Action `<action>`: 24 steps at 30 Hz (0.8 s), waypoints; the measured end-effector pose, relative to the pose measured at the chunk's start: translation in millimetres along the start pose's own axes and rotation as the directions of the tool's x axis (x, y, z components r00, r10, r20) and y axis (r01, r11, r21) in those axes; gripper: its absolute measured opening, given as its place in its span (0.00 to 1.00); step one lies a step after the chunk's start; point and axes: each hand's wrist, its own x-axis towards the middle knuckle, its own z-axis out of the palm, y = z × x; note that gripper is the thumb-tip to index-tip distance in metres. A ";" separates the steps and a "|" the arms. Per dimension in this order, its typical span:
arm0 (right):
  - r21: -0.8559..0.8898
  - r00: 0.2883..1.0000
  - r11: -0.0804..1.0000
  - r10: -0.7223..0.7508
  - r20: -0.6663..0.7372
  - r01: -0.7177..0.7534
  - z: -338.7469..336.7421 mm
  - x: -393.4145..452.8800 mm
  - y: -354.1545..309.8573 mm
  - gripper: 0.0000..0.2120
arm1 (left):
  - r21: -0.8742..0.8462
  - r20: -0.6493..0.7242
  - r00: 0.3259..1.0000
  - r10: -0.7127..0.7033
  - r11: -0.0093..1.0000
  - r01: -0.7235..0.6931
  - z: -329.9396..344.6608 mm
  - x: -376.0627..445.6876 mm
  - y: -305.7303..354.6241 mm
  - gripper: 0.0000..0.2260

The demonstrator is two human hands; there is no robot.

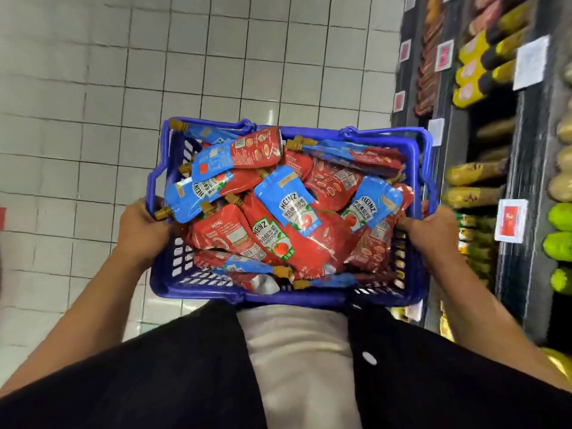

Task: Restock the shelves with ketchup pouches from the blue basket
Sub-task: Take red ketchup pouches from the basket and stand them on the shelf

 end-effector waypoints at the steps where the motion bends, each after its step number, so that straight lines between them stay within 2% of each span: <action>1: 0.007 1.000 1.000 0.023 0.000 -0.023 -2.3 16.6 -16.1 0.12 | -0.009 -0.010 1.000 -0.003 1.000 0.003 -1.4 12.2 15.2 0.14; 5: 0.013 1.000 1.000 0.022 -0.004 -0.022 -17.5 78.0 -83.2 0.10 | -0.053 -0.015 1.000 -0.012 0.999 0.012 -3.2 62.1 78.2 0.16; 10: -0.101 0.991 0.988 -0.120 -0.057 0.114 -30.5 162.3 -176.4 0.11 | -0.109 -0.011 1.000 -0.001 0.994 0.000 -6.4 141.7 160.5 0.16; 13: -0.126 0.994 0.988 -0.093 -0.064 0.084 -32.7 211.4 -236.2 0.12 | -0.147 0.007 1.000 0.009 0.989 -0.008 -8.3 207.1 216.8 0.17; 15: -0.105 0.996 0.994 -0.049 -0.068 0.042 -32.0 242.4 -276.6 0.11 | -0.144 0.024 1.000 0.018 0.990 -0.014 -14.4 248.6 259.3 0.18; 18: 0.021 0.996 0.999 -0.028 -0.084 0.030 -35.7 282.8 -336.2 0.09 | -0.148 0.057 0.998 0.029 0.989 -0.020 -30.5 301.9 324.5 0.19; 21: 0.005 0.994 0.999 -0.045 -0.102 0.046 -42.7 327.2 -393.4 0.08 | -0.105 0.062 0.996 0.060 0.993 -0.054 -47.0 356.1 391.8 0.19; 24: 0.071 0.992 0.997 -0.003 -0.128 0.012 -45.6 380.4 -442.8 0.13 | -0.089 0.064 0.994 0.087 0.993 -0.081 -51.1 407.3 457.4 0.19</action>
